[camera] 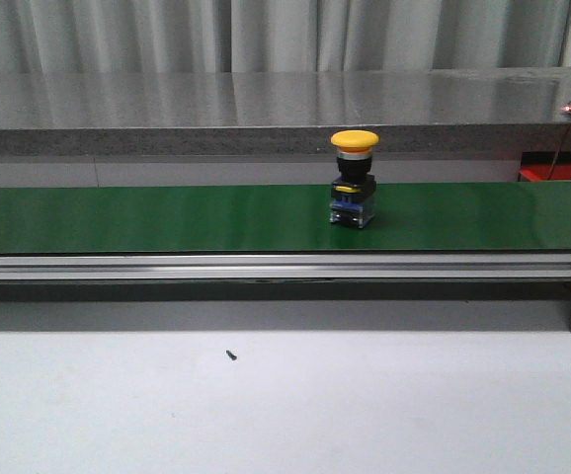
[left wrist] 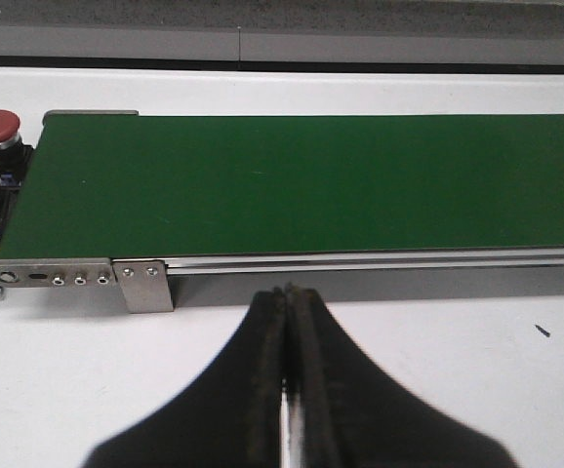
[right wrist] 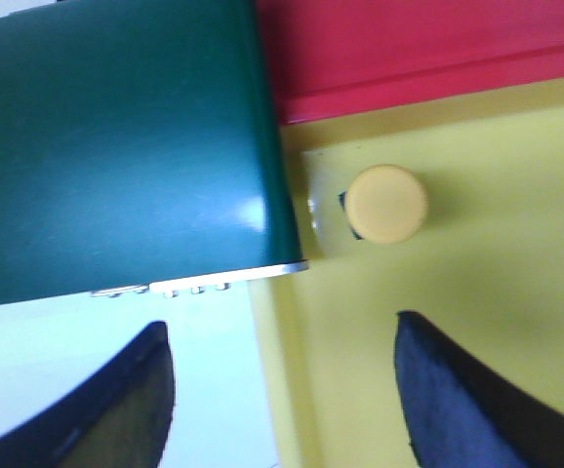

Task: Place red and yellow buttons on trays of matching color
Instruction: 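Lower the yellow button into the yellow tray and release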

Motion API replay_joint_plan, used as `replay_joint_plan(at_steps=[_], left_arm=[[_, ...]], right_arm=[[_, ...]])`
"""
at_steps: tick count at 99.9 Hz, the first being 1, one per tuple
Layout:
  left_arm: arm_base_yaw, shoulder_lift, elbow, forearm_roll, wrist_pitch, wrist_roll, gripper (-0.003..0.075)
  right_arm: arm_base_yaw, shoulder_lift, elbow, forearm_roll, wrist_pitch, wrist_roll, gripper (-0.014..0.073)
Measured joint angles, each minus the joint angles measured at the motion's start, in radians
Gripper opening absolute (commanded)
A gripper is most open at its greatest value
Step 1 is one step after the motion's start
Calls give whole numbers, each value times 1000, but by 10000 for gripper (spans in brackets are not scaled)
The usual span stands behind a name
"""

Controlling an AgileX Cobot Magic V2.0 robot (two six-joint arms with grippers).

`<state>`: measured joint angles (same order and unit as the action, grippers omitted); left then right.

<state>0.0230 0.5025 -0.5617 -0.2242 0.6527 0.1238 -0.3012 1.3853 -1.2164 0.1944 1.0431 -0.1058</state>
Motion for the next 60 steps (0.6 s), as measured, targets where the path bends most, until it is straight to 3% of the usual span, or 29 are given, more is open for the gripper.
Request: replay_joint_plan(at_steps=[15,40,60], left_arm=[[0,0,0,0,-10,0,-20],[0,0,0,0,-14,0,-20],[0,0,0,0,-22,0,-20]], right_arm=[[47,0,0,90,20,-72,484],[220,0,0,106,28,-125,487],[338,52,-18,104,26,-307,487]])
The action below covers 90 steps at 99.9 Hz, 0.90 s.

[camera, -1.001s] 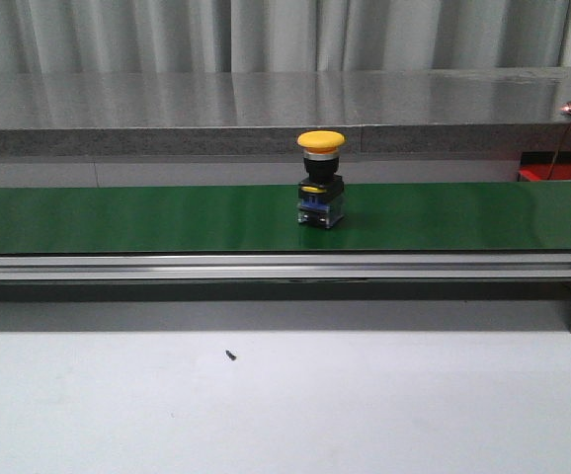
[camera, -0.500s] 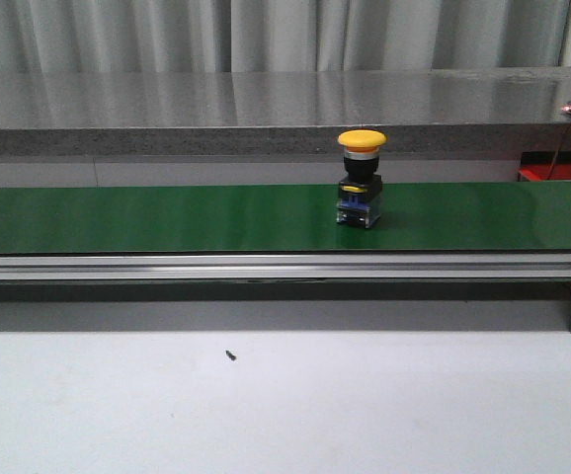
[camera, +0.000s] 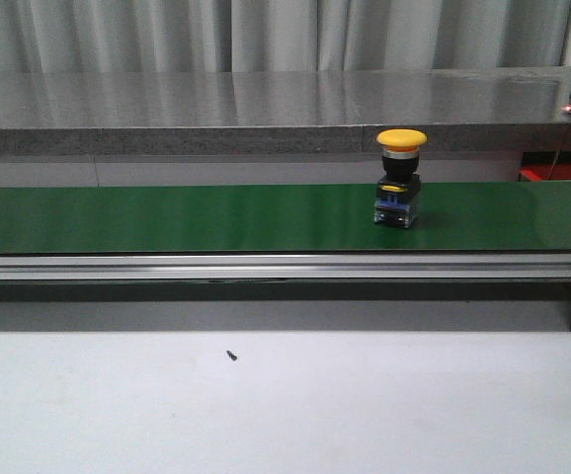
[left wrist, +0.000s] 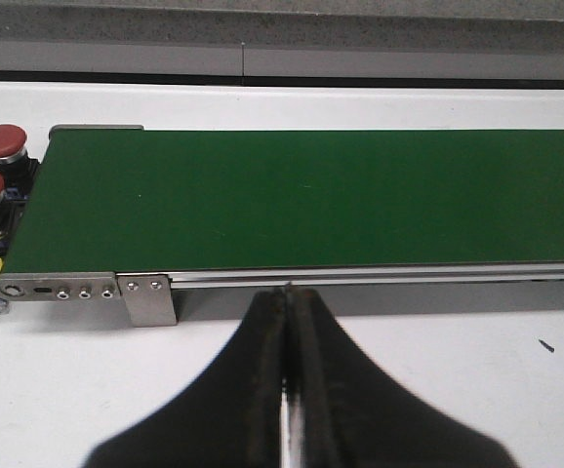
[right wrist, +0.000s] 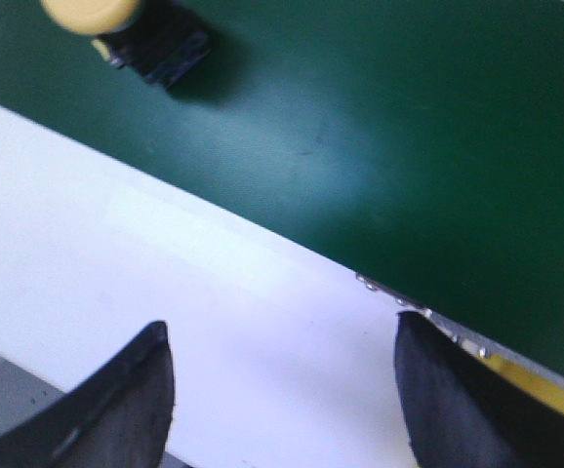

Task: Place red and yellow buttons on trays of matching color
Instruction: 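Lower the yellow button into the yellow tray and release, then grasp the second yellow button at the belt's end with the right gripper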

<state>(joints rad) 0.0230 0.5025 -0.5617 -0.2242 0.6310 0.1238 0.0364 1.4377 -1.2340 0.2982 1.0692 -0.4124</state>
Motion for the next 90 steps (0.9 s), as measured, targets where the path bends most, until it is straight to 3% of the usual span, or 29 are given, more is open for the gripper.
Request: replay_joint_plan(at_steps=[19,47,54,66,90], left_arm=[[0,0,0,0,-4,0,-20],[0,0,0,0,-6,0,-20],[0,0,0,0,-6,0,-20],[0,0,0,0,-6,0,-20],[0,0,0,0,-6,0,-20]], right_arm=[[54,75,-1,-6,-64,-156,487],[58,160,-1,-6,-141,-184,487],[58,180,-1,-1,-150,-187,517],[58,208,-10,19,-153,-188,663],[69,260,-81,27,-128,-197,641]])
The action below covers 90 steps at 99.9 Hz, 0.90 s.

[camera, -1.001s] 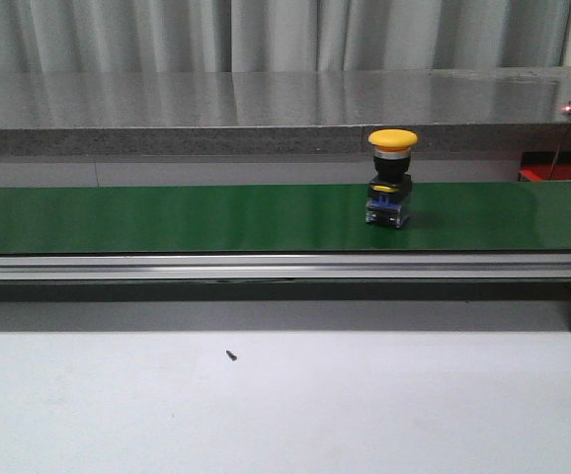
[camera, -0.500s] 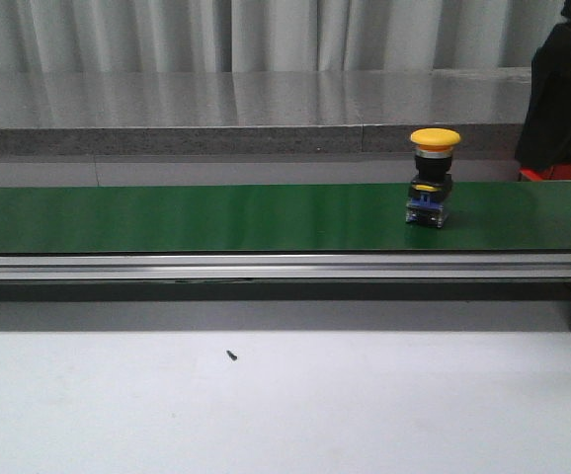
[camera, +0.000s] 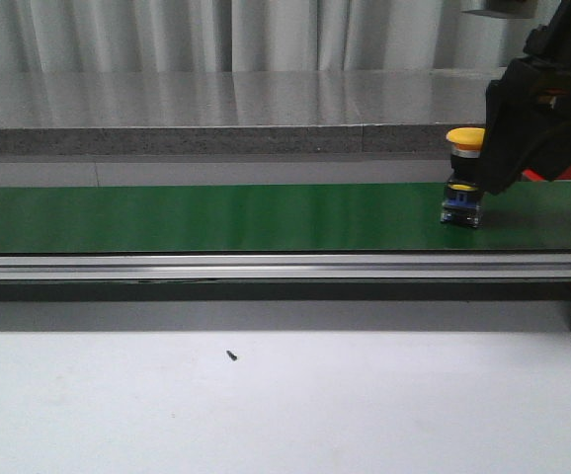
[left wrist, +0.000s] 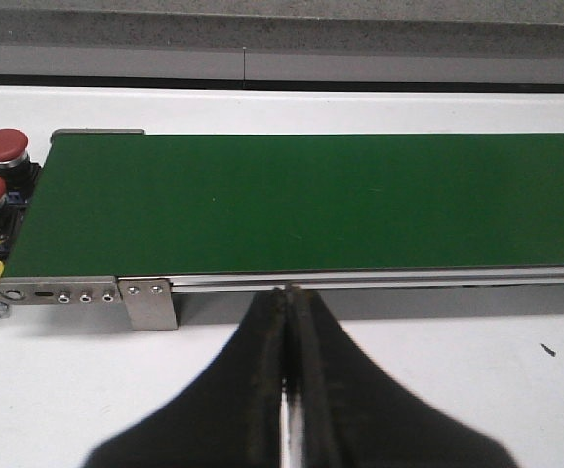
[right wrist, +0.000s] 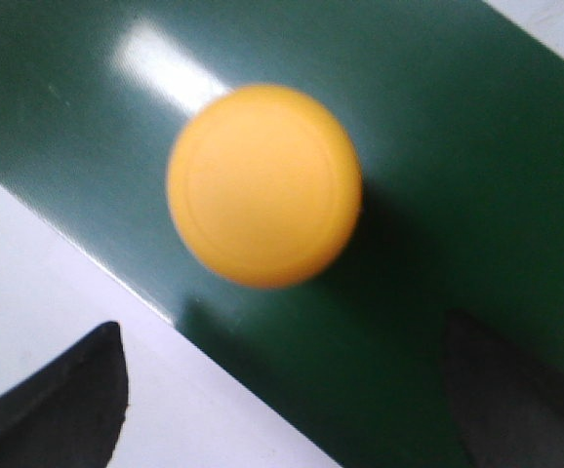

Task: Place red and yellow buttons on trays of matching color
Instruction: 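Grasp the second yellow button at the belt's end with the right gripper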

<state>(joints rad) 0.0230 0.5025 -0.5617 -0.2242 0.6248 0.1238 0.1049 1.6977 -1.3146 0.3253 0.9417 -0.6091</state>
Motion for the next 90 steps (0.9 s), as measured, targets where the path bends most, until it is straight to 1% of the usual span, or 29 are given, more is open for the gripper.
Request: replay_joint_plan(at_steps=[13,34,40,45,47,52,61,66,71,90], left_arm=[[0,0,0,0,0,0,-20],[0,0,0,0,0,0,-20],[0,0,0,0,0,0,-20],[0,0,0,0,0,0,-20],[0,0,0,0,0,0,-20],[0,0,0,0,0,0,-20],[0,0,0,0,0,0,-20],[0,0,0,0,0,0,-20],[0,0,0,0,0,0,-20],[0,0,0,0,0,0,-20]], right_arm=[[22,4,-33,2,-8,-16,641],[28,75,-83,5,-11,-23,634],[28,89,-87,5,-11,-24,589],[28,96,-87,2,-11,-24,524],[28,96,-87,2,-11,-24,481],[28,96,-89,-3,-9,-19,405],[28,96,-89,-28,-5,6,295],[28,96,-89,-46,-3,24,265],[28,96,-89,-58,1,43,253],[24,89,-91,-79,9,89,254]])
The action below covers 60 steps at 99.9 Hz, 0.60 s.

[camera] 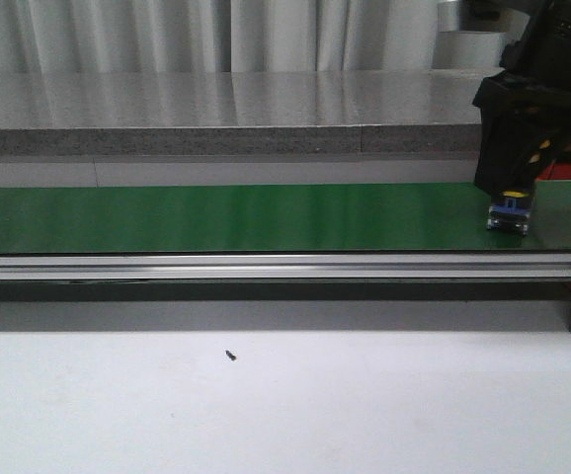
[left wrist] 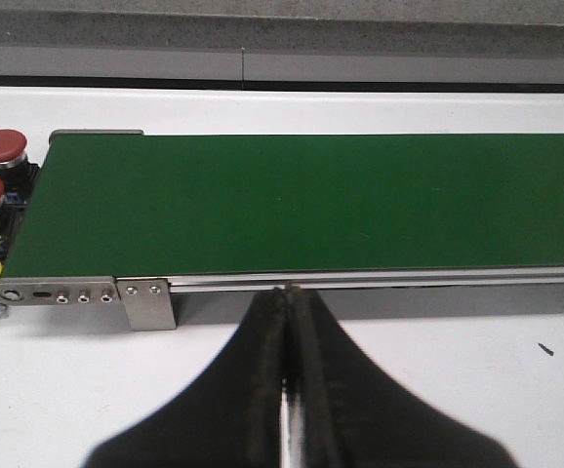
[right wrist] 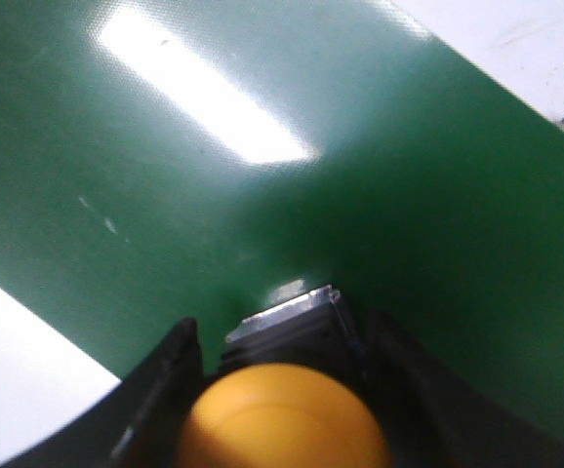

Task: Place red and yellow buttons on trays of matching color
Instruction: 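Grasp the second yellow button at the belt's end with the right gripper, then place the second yellow button in the yellow tray and release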

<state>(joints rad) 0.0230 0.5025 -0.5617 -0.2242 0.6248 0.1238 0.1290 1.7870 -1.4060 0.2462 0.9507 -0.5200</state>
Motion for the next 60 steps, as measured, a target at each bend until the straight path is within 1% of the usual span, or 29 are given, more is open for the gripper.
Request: replay_joint_plan(at_steps=[11,18,37,60], left_arm=[[0,0,0,0,0,0,-20],[0,0,0,0,-1,0,-20],[0,0,0,0,-1,0,-20],[0,0,0,0,-2,0,-20]], right_arm=[[-22,-30,0,2,0,34,254],[-63,-57,0,2,0,66,254],[-247,-100,0,0,0,171,254],[-446,-103,0,-2,0,247,254]])
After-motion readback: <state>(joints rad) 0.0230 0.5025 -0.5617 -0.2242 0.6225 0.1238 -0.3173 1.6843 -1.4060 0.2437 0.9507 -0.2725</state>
